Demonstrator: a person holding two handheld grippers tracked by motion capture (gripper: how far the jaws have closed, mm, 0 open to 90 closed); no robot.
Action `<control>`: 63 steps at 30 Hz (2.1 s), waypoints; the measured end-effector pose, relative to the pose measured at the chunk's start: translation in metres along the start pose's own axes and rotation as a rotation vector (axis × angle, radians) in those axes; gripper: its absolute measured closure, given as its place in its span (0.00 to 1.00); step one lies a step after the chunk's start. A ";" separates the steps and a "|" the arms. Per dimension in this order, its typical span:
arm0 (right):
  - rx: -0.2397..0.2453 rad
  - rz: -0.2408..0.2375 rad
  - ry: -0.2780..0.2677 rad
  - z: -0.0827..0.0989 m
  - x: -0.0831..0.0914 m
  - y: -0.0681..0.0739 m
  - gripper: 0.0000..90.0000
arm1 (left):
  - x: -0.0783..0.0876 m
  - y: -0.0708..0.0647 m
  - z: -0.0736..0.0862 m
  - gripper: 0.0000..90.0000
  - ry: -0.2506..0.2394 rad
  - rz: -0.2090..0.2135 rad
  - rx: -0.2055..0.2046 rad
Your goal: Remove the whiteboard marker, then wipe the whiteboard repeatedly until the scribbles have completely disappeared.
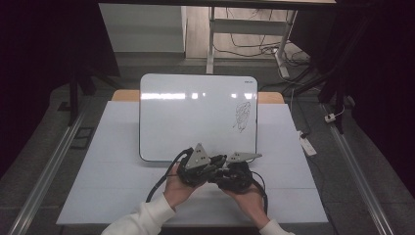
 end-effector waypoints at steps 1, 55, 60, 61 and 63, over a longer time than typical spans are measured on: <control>0.000 0.000 0.000 0.000 0.000 0.000 0.78 | 0.000 0.000 0.000 0.90 0.000 0.000 0.000; 0.179 0.277 -0.476 -0.148 0.064 -0.102 0.86 | 0.153 0.076 0.184 0.30 0.209 -0.162 0.396; 0.138 0.327 -0.513 -0.185 0.058 -0.133 0.86 | 0.153 0.077 0.185 0.30 0.204 -0.169 0.401; 0.138 0.327 -0.513 -0.185 0.058 -0.133 0.86 | 0.154 0.077 0.186 0.30 0.204 -0.169 0.402; 0.143 0.313 -0.498 -0.187 0.051 -0.134 0.86 | 0.154 0.079 0.187 0.30 0.204 -0.173 0.404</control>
Point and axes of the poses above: each handheld gripper's, and its own axes: x roughly backward along the jaws, z roughly out of its underside, y roughly to its left, the point moved 6 cm from there along -x, roughly forward along the jaws, and after that the axes turned 11 degrees about -x, right-handed, at the moved point
